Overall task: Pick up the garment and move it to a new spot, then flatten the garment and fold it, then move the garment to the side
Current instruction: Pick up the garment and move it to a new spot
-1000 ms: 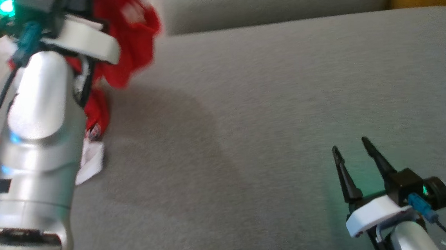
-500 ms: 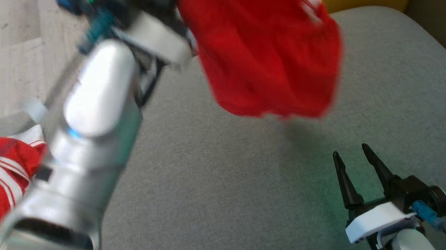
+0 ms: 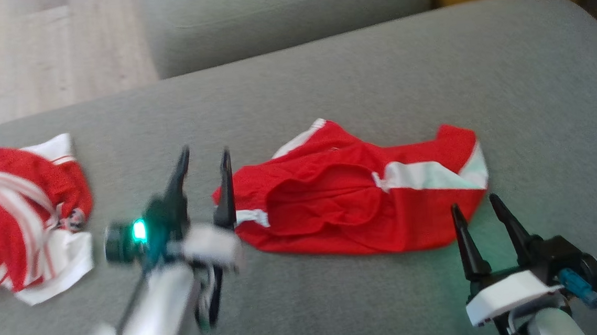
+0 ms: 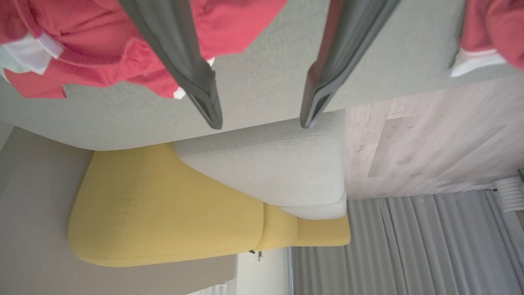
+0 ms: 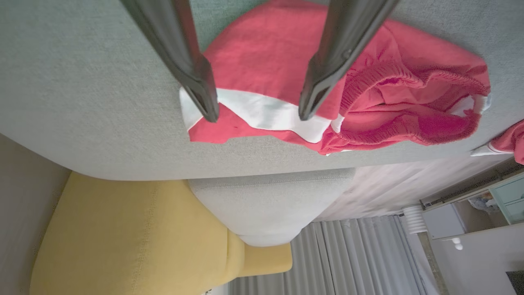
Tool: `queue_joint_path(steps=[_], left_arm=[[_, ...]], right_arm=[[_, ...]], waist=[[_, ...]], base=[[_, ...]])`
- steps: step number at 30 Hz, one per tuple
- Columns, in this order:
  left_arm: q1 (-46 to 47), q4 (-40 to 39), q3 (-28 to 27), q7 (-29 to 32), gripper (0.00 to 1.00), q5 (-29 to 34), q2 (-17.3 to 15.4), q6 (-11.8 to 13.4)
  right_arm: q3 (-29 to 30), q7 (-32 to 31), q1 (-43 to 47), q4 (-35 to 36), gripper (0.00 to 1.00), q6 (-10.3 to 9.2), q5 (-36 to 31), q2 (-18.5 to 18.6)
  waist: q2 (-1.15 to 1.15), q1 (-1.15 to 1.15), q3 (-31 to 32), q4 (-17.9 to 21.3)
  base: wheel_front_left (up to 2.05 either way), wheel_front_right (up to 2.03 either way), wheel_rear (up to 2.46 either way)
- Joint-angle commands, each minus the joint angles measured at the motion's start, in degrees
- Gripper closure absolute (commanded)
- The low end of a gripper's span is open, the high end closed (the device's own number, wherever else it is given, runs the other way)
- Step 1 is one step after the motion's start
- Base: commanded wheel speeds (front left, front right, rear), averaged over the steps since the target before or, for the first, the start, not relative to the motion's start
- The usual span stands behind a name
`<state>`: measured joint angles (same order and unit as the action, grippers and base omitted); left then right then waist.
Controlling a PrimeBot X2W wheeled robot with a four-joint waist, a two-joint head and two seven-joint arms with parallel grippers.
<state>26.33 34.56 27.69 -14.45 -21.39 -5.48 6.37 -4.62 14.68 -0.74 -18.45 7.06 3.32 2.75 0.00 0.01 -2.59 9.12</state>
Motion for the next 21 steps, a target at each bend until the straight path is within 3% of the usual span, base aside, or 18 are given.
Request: queue_joint_path(steps=[1,6,10,21], left_arm=[[-3.4,-4.3,-3.2,-0.5,0.0,1.5,-0.1,1.4],[-16.4,-17.7,-8.2,-0.5,0.0,5.4,1.8,3.0],[-24.7,-25.7,-10.3,-0.5,0.0,7.4,2.4,2.4],[-34.1,-31.3,-9.9,-0.5,0.0,11.7,2.6,3.6]], right_arm=[[-0.8,0.3,-0.7,1.3,0.0,0.43,0.4,0.1],[0.5,0.3,1.4,1.9,0.0,0.43,1.0,0.1],[1.4,0.3,3.2,2.4,0.0,0.43,0.9,0.1],[2.0,0.3,7.7,4.3,0.0,0.43,0.4,0.1]], waist=[[0.0,-0.01,1.8,-2.7],[0.0,-0.01,4.2,-7.1],[0.0,-0.01,6.2,-9.4],[0.0,-0.01,9.8,-11.2]], base=[[0.0,0.0,0.0],[0.0,0.0,0.0],[0.0,0.0,0.0],[0.0,0.0,0.0]])
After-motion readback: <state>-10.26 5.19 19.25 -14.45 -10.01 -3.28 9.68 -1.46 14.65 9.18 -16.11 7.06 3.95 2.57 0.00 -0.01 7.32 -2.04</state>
